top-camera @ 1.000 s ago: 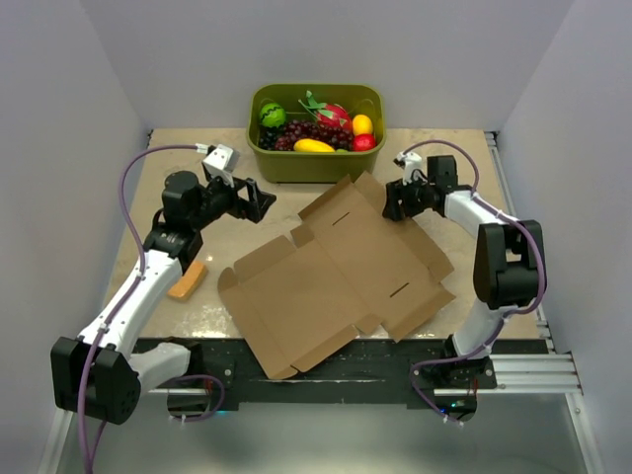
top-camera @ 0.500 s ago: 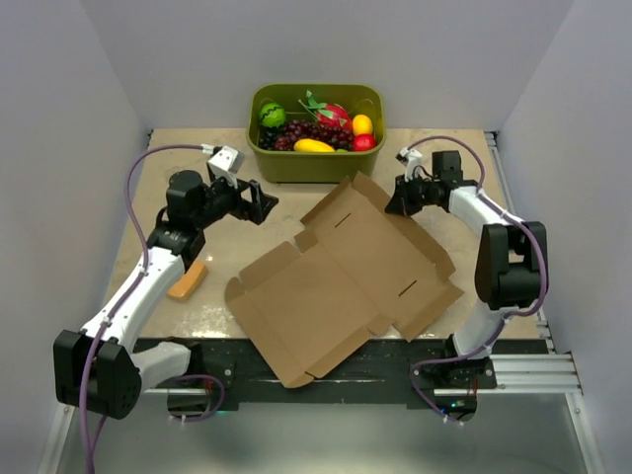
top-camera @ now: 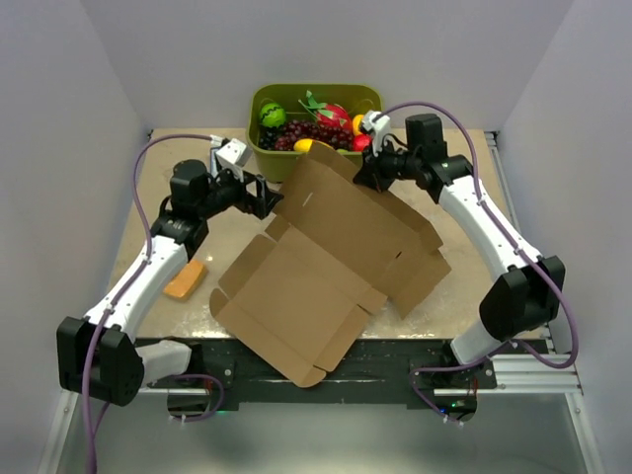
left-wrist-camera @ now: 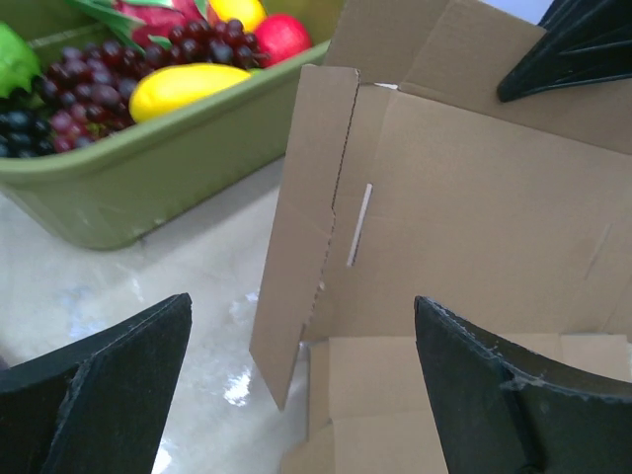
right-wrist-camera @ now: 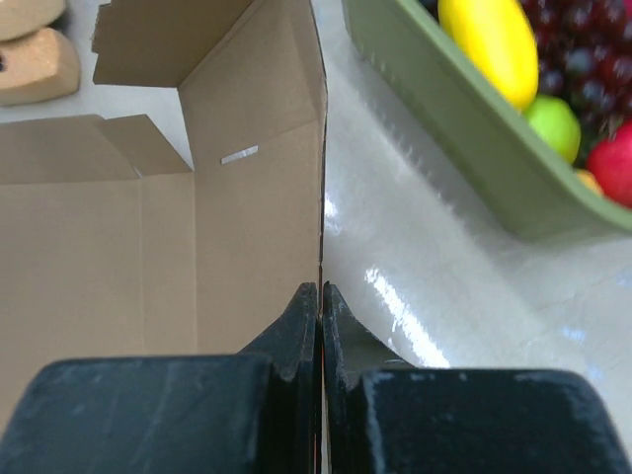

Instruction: Fold the paper box

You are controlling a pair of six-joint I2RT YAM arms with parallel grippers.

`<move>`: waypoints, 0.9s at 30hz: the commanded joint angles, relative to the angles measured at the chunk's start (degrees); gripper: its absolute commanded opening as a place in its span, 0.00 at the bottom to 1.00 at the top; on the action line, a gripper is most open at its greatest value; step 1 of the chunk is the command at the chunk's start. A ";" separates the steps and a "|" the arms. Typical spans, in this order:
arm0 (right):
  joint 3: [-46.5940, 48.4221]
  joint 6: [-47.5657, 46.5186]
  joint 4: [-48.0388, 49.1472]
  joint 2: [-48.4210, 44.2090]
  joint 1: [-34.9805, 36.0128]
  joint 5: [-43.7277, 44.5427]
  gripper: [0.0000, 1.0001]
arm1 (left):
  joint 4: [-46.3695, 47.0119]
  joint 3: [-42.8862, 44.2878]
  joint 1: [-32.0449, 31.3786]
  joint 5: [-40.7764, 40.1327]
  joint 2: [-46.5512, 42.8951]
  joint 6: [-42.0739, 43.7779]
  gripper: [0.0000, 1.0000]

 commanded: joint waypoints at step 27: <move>10.31 -4.42 -8.03 2.05 7.18 3.79 0.00 | 4.01 5.77 -7.18 -13.66 5.08 8.73 0.51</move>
